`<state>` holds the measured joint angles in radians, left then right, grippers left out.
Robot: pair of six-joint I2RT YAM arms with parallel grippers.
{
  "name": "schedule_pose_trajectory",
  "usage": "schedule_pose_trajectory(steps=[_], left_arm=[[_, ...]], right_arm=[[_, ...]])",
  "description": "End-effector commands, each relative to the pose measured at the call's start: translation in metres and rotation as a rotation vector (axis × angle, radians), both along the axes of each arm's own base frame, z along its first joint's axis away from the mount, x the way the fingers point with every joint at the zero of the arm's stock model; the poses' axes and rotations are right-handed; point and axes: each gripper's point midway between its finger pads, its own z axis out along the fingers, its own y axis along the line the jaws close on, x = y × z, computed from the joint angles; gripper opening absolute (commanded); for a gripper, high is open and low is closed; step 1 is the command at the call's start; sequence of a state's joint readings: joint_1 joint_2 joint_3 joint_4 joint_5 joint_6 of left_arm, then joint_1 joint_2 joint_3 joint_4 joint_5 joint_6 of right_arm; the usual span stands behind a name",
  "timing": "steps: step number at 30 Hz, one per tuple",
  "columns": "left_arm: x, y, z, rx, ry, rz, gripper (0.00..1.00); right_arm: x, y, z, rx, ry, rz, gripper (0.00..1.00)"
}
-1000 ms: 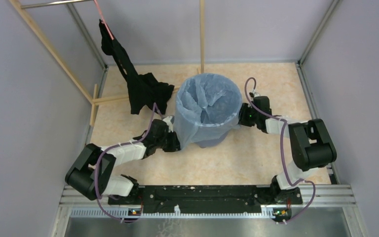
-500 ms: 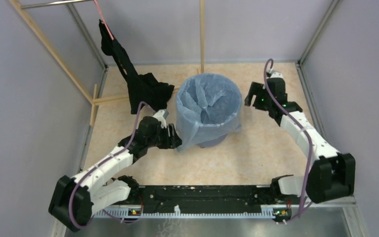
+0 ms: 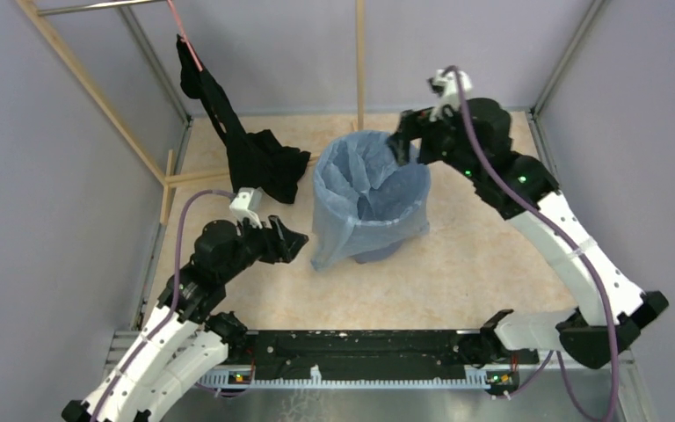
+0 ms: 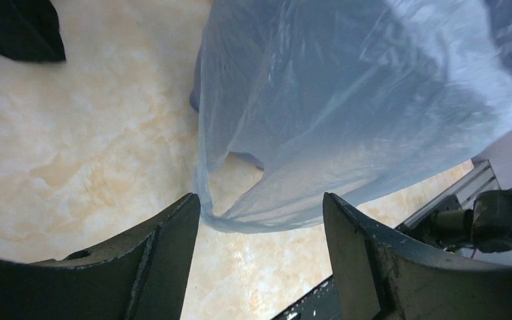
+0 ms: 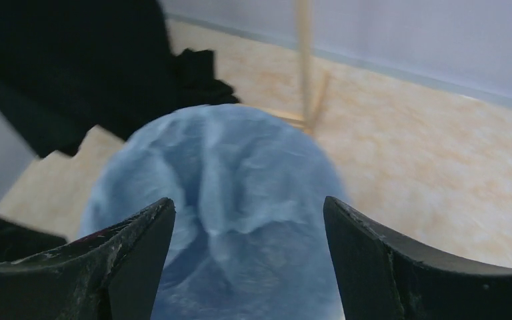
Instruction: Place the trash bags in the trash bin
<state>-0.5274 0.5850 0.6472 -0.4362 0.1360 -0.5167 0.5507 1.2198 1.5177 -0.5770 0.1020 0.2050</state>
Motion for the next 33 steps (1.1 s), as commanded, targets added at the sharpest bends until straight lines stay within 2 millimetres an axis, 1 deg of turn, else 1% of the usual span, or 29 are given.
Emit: schedule_pose_trajectory(steps=[1,2,3,4,5,6,7,8,10,12,15,16,18,20,22,25,26,27,28,29,30,31,33], left_arm=[[0.007,0.007,0.021,-0.004,-0.079,0.042,0.72],[0.007,0.004,0.019,-0.009,-0.068,0.031,0.7],[0.006,0.0,0.017,-0.024,-0.059,0.015,0.68],[0.006,-0.006,0.014,-0.038,-0.045,-0.007,0.66],[0.005,-0.012,0.009,-0.051,-0.029,-0.031,0.65],[0.005,-0.018,0.006,-0.066,-0.014,-0.054,0.63],[0.005,-0.023,0.0,-0.071,0.014,-0.072,0.61],[0.004,-0.027,-0.005,-0.074,0.038,-0.09,0.59],[0.004,-0.033,-0.014,-0.072,0.081,-0.115,0.55],[0.004,-0.037,-0.025,-0.069,0.107,-0.129,0.54],[0.005,-0.04,-0.038,-0.072,0.129,-0.137,0.54],[0.005,-0.041,-0.044,-0.072,0.139,-0.138,0.54],[0.004,-0.043,-0.053,-0.075,0.162,-0.141,0.53],[0.004,-0.044,-0.061,-0.072,0.181,-0.143,0.52],[0.003,-0.044,-0.071,-0.062,0.204,-0.147,0.52],[0.003,-0.045,-0.083,-0.054,0.226,-0.147,0.51],[0.002,-0.045,-0.086,-0.052,0.232,-0.148,0.5],[0.002,-0.045,-0.088,-0.051,0.237,-0.15,0.5],[0.002,-0.046,-0.089,-0.051,0.239,-0.151,0.5],[0.002,-0.046,-0.089,-0.05,0.241,-0.152,0.5],[0.002,-0.046,-0.089,-0.05,0.24,-0.152,0.5],[0.002,-0.046,-0.089,-0.05,0.239,-0.151,0.51],[0.003,-0.046,-0.09,-0.047,0.237,-0.149,0.51]], right_arm=[[-0.017,0.075,-0.043,-0.173,0.089,0.218,0.8],[-0.017,0.088,-0.057,-0.188,0.123,0.241,0.74],[-0.016,0.098,-0.072,-0.203,0.161,0.253,0.64],[-0.014,0.104,-0.086,-0.22,0.197,0.256,0.48],[-0.011,0.108,-0.1,-0.239,0.227,0.252,0.22],[-0.006,0.109,-0.112,-0.258,0.245,0.238,0.02],[0.0,0.109,-0.124,-0.28,0.259,0.216,0.0],[0.004,0.108,-0.133,-0.302,0.27,0.197,0.0],[0.012,0.11,-0.147,-0.335,0.286,0.177,0.0],[0.019,0.112,-0.165,-0.353,0.292,0.16,0.0],[0.027,0.116,-0.203,-0.395,0.331,0.15,0.0],[0.028,0.118,-0.22,-0.414,0.362,0.149,0.0],[0.026,0.122,-0.244,-0.424,0.408,0.158,0.0],[0.023,0.125,-0.262,-0.412,0.431,0.162,0.0],[0.022,0.129,-0.272,-0.384,0.431,0.166,0.0],[0.024,0.128,-0.281,-0.38,0.423,0.154,0.01],[0.026,0.126,-0.279,-0.391,0.418,0.141,0.03],[0.029,0.124,-0.271,-0.399,0.402,0.127,0.04],[0.031,0.121,-0.26,-0.401,0.384,0.114,0.06],[0.032,0.119,-0.246,-0.393,0.357,0.107,0.1],[0.031,0.116,-0.222,-0.367,0.315,0.103,0.16],[0.029,0.115,-0.203,-0.345,0.283,0.108,0.24],[0.022,0.112,-0.174,-0.317,0.257,0.13,0.33]])
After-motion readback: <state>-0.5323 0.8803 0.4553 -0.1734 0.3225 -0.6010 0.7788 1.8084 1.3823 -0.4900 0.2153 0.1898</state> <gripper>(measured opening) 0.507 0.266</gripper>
